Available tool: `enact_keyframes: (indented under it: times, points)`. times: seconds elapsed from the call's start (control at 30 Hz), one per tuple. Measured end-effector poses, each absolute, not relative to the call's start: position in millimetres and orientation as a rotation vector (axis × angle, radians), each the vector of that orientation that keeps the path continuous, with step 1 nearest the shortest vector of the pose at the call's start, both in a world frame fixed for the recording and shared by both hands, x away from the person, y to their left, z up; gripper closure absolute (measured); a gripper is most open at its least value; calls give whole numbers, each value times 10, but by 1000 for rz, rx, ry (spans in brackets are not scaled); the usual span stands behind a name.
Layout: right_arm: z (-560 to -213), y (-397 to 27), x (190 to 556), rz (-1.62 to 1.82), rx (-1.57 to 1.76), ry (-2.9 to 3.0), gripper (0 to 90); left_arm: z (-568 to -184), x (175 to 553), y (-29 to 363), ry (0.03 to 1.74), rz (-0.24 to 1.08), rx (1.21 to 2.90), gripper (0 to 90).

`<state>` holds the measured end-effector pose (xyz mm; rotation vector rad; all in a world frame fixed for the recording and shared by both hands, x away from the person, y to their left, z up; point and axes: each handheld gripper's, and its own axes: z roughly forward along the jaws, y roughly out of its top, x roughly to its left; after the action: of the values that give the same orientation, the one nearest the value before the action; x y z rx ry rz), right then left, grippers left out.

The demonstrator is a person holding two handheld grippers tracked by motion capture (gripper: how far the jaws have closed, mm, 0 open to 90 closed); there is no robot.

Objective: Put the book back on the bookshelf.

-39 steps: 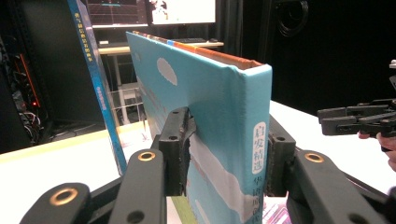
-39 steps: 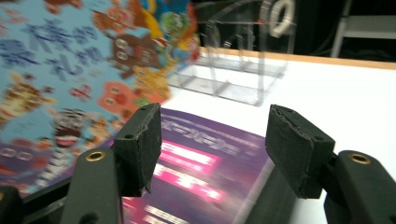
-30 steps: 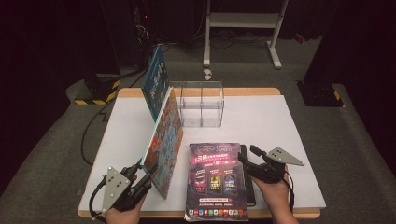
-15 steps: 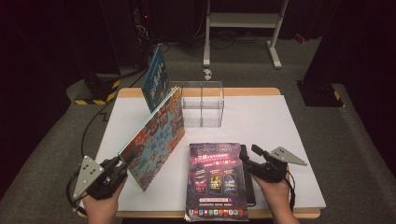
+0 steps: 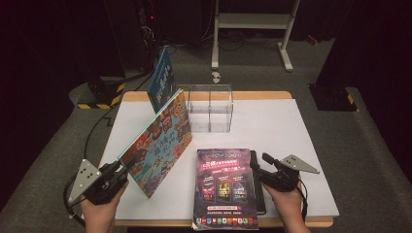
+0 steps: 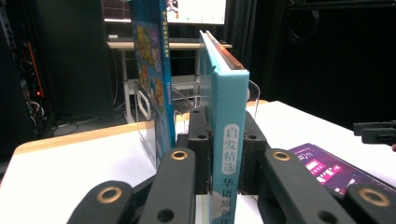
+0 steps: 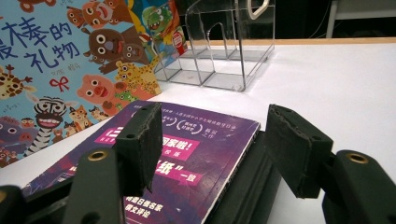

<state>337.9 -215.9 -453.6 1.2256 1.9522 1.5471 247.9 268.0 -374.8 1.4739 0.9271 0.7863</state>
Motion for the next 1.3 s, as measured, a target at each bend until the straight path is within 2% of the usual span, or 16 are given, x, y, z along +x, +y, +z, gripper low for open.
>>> enact_keyframes:
  times: [0.77, 1.3]
  points:
    - [-4609, -2172, 3394, 1542, 1259, 1966, 370, -3707, 2697, 2595, 925, 777, 1521, 746]
    - [-4623, -2192, 3394, 1554, 1269, 1964, 370, -3720, 2876, 2410, 903, 791, 1548, 776]
